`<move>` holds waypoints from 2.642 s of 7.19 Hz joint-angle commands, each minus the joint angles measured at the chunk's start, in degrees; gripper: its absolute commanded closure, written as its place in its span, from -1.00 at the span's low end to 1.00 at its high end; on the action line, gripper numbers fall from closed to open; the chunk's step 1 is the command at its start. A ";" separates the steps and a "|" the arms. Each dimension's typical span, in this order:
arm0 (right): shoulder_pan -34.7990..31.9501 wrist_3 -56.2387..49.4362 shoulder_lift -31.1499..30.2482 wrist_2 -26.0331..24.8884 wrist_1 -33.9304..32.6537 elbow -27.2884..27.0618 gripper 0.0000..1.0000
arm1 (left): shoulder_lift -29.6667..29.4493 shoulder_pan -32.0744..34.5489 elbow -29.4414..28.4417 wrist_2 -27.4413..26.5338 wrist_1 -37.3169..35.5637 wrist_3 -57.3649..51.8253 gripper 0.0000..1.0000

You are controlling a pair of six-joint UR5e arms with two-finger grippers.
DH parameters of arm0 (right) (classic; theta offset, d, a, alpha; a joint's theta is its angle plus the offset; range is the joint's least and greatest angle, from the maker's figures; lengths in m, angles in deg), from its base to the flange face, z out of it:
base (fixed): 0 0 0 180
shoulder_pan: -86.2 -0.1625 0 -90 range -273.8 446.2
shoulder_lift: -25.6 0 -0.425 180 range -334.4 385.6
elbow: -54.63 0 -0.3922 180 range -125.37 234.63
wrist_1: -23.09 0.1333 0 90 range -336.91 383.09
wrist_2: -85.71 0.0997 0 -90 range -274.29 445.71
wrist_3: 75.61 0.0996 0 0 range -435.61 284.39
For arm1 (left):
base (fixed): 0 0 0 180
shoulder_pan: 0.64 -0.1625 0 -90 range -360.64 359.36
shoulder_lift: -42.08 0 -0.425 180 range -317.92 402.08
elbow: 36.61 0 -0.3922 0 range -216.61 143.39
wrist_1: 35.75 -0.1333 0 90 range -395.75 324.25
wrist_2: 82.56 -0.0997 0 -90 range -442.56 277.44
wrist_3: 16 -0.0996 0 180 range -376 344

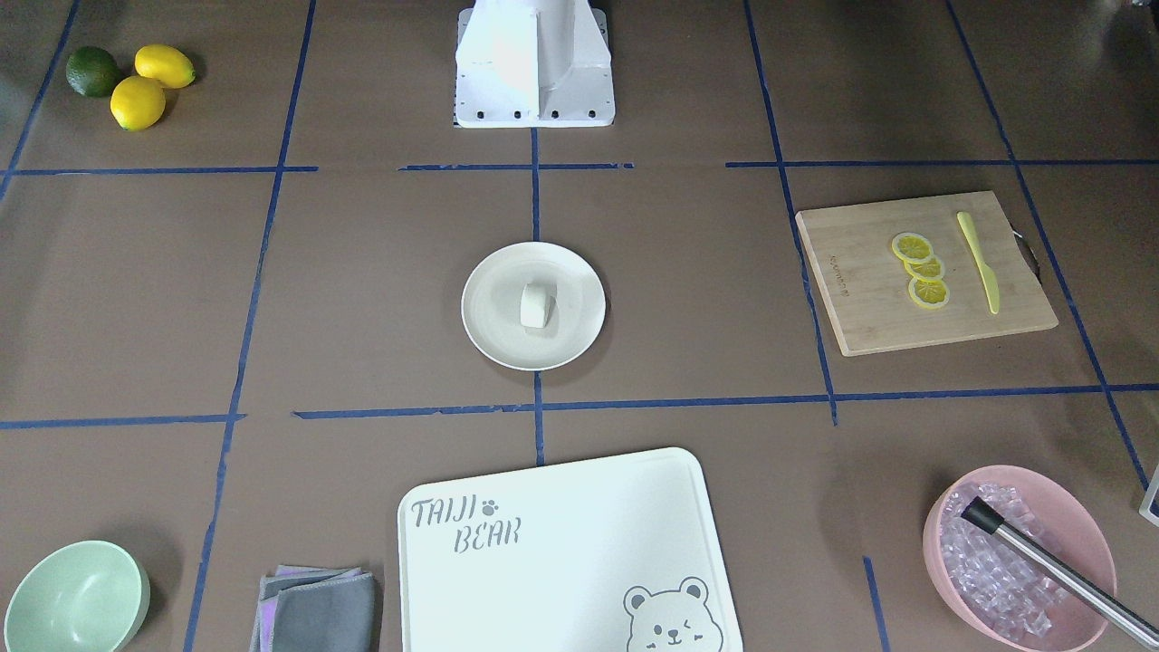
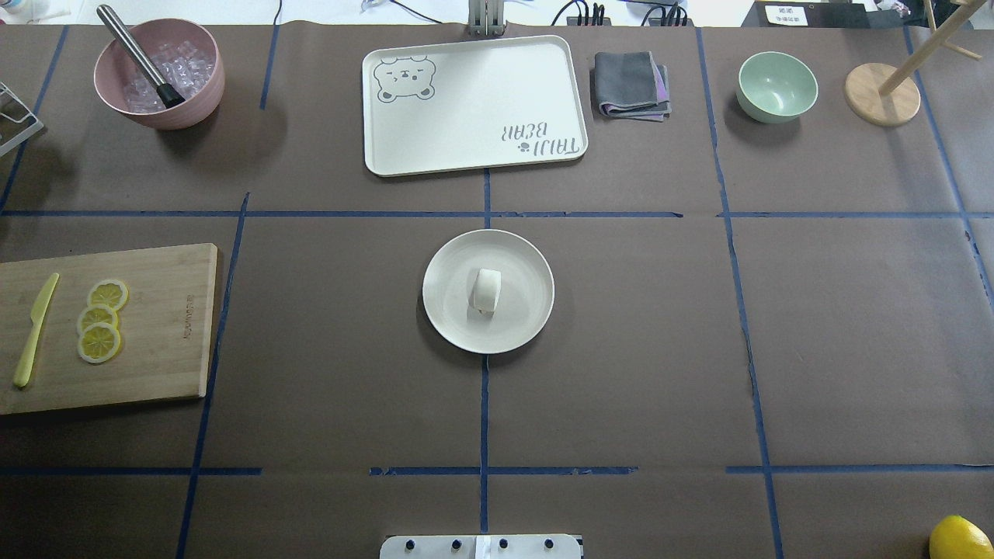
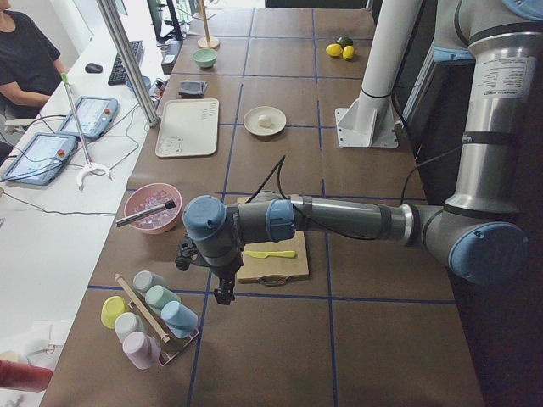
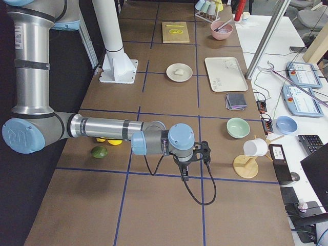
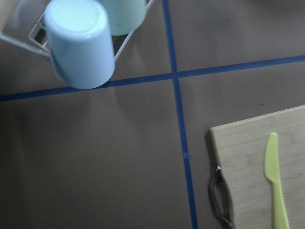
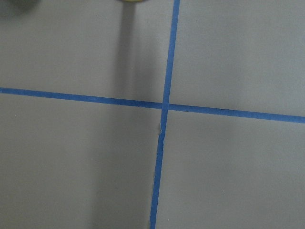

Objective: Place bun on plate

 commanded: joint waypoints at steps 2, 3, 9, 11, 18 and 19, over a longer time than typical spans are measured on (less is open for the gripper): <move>0.00 -0.01 0.12 -0.25 0.01 0.03 -1.00 | 0.55 0.13 -0.97 1.22 3.30 5.34 -1.00; 0.00 -0.01 0.03 -0.25 0.01 -0.05 -1.00 | 0.55 0.04 -1.05 1.22 3.38 5.91 -1.00; 0.00 -0.10 0.12 -0.42 0.10 0.12 -1.00 | 0.55 0.13 -1.05 1.04 4.08 5.56 -1.00; 0.08 -0.10 0.03 -0.42 0.01 0.12 -1.00 | 0.55 0.13 -1.14 0.95 4.79 5.74 -1.00; 0.00 -0.10 0.21 -0.33 0.01 -0.14 -1.00 | 0.46 0.13 -1.05 0.95 4.88 5.74 -1.00; 0.00 -0.10 0.12 -0.33 0.01 -0.14 -1.00 | 0.55 0.13 -1.05 0.95 4.88 5.74 -1.00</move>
